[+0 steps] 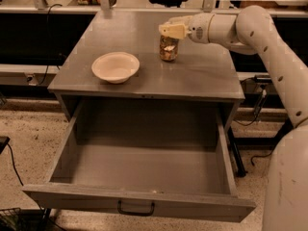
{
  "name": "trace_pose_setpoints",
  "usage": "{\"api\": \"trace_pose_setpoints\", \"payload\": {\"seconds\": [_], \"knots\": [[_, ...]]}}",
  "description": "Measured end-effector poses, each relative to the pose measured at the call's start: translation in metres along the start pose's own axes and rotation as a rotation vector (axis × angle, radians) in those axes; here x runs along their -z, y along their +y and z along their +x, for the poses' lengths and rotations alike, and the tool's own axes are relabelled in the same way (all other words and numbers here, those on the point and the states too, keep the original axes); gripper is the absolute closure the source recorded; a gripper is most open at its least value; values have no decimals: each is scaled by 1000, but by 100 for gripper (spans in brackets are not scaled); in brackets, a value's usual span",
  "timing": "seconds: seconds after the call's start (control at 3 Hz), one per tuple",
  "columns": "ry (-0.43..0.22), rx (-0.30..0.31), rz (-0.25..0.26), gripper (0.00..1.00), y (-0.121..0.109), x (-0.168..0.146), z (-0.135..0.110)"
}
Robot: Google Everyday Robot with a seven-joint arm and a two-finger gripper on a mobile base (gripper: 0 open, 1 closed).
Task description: Pick orange can from top drawer and place on counter
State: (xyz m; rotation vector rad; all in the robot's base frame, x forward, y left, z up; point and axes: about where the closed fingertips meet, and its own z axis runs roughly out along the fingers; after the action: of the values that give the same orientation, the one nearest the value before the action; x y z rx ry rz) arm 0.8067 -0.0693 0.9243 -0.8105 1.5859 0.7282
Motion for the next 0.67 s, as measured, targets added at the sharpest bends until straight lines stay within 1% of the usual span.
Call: {"api": "trace_pose_setpoints", "payload": {"seconds": [0.33,0.67], "knots": [[4,-4,-4,13,0,-3,2],[4,-5,-8,0,2,-6,2]]}}
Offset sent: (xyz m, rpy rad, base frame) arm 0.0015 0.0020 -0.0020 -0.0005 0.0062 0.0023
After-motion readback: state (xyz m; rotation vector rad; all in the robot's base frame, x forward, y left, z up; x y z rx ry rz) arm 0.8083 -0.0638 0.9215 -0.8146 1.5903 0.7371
